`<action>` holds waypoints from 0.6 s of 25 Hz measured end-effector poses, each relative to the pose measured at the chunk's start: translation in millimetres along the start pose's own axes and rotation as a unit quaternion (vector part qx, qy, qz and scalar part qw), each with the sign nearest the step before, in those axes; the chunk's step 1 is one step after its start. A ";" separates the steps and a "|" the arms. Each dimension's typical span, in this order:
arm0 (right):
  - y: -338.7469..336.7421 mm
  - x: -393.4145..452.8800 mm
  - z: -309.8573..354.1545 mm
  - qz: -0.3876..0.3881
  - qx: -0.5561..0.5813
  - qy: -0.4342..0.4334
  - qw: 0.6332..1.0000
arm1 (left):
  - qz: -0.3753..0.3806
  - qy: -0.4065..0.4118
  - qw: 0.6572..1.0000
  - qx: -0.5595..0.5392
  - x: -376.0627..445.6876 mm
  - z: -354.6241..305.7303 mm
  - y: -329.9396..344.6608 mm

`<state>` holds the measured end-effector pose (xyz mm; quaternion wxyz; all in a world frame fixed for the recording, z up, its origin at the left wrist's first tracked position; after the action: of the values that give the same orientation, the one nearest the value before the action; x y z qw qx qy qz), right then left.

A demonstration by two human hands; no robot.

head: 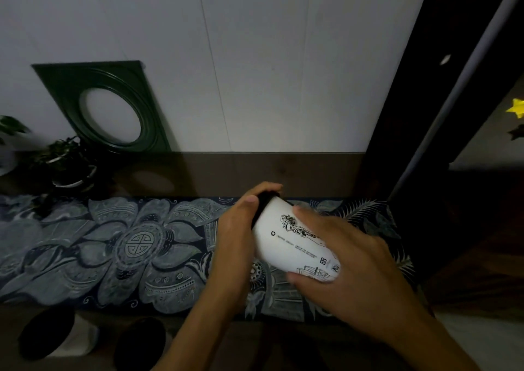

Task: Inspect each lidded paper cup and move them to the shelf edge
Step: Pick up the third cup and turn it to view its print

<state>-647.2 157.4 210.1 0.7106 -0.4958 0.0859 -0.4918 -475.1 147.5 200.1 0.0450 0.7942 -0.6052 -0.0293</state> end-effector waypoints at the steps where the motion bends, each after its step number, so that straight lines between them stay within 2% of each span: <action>1: 0.8 -4.0 2.6 0.009 0.062 0.043 0.997 | 0.006 0.013 1.000 0.013 -3.6 -2.2 -1.5; 4: 7.4 -10.6 4.4 0.012 0.274 0.116 0.955 | 0.018 0.049 0.998 0.040 -13.9 -8.8 -6.1; 6: 11.8 -14.2 2.5 0.008 0.414 0.145 0.899 | 0.028 0.069 0.996 0.052 -20.2 -11.4 -7.3; 8: 13.7 -16.8 1.7 0.018 0.496 0.184 0.848 | 0.033 0.083 0.994 0.057 -26.5 -13.3 -7.6; 9: 13.7 -17.3 2.6 0.026 0.510 0.192 0.838 | 0.032 0.087 0.994 0.056 -28.7 -14.3 -7.5; 11: 9.8 -18.0 6.7 0.036 0.503 0.188 0.843 | 0.019 0.085 0.995 0.046 -30.9 -18.3 -6.5; 12: 6.5 -17.9 9.5 0.034 0.481 0.181 0.857 | 0.005 0.079 0.996 0.041 -30.6 -21.3 -6.4; 14: -1.2 -18.4 18.1 0.030 0.380 0.159 0.911 | -0.019 0.056 0.997 0.045 -27.6 -26.6 -6.7; 15: -3.6 -19.8 21.9 0.038 0.280 0.143 0.949 | -0.026 0.049 0.997 0.054 -26.5 -29.5 -6.2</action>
<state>-646.0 186.5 216.5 0.8194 -0.1978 0.0642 -0.5342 -473.2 175.8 228.5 0.0304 0.8114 -0.5823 0.0411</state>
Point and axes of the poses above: each hand's wrist, its own x-axis towards the middle knuckle, its own y-axis out of the palm, z = x × y, the point moved 3 cm from there along x, towards the middle knuckle, and after that the axes turned 6 degrees about -y, right-handed, at the moved point
